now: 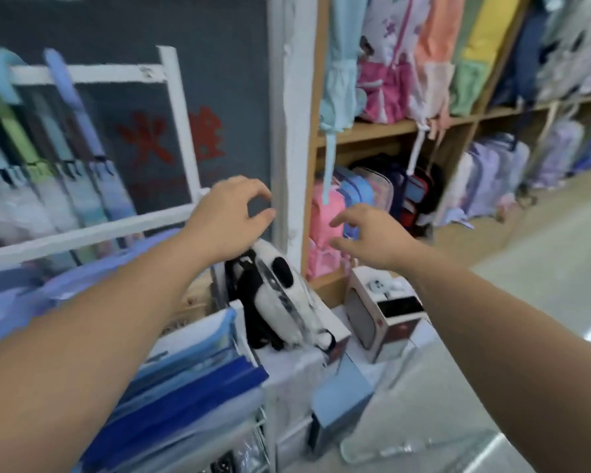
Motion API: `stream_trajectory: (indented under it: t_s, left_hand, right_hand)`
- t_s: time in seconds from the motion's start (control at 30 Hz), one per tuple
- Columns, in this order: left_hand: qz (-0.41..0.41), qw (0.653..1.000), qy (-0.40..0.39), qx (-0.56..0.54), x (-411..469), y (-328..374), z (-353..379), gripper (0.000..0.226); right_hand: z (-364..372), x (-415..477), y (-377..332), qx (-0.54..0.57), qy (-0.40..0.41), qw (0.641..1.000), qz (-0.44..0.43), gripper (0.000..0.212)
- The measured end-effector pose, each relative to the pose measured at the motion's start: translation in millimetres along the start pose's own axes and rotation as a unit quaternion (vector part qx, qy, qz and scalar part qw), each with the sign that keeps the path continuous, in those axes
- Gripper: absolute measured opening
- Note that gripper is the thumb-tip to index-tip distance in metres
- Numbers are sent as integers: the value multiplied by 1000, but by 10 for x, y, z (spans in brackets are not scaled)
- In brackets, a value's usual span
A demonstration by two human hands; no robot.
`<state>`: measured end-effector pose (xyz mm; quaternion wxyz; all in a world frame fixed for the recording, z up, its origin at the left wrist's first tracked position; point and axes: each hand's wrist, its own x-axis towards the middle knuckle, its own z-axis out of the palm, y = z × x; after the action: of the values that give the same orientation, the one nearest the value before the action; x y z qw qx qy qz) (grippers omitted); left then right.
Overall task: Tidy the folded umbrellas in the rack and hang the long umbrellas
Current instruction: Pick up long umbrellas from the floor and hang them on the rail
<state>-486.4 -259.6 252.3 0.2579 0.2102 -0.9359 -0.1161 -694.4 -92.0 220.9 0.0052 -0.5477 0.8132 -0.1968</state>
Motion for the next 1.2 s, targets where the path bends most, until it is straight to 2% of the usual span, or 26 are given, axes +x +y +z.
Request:
stream_trajectory:
  t_s: [0.17, 0.3, 0.43, 0.6, 0.77, 0.97, 1.2]
  left_hand:
    - [10, 990, -119, -82, -165, 655, 958, 25]
    - [-1, 970, -219, -102, -269, 1184, 1850, 26]
    - [-44, 943, -314, -103, -306, 1663, 2863, 25]
    - [-121, 900, -407, -101, -367, 2227, 4164, 33]
    - [-175, 850, -487, -101, -621, 2474, 5262, 39]
    - [-197, 799, -563, -82, -937, 2400, 6372, 33]
    - [-211, 761, -609, -75, -1334, 2276, 7901, 48]
  right_hand:
    - [338, -852, 817, 9, -68, 989, 127, 33]
    - [630, -1487, 1599, 29, -130, 966, 221, 28]
    - [940, -2064, 2546, 32, -213, 935, 281, 44]
    - [1281, -2639, 3720, 49, -280, 902, 326, 45]
    - [1723, -3040, 4595, 24, -330, 876, 350, 46]
    - [2415, -3332, 5355, 5, -368, 854, 368, 49]
    - [3701, -3677, 6186, 41, -377, 847, 372, 52]
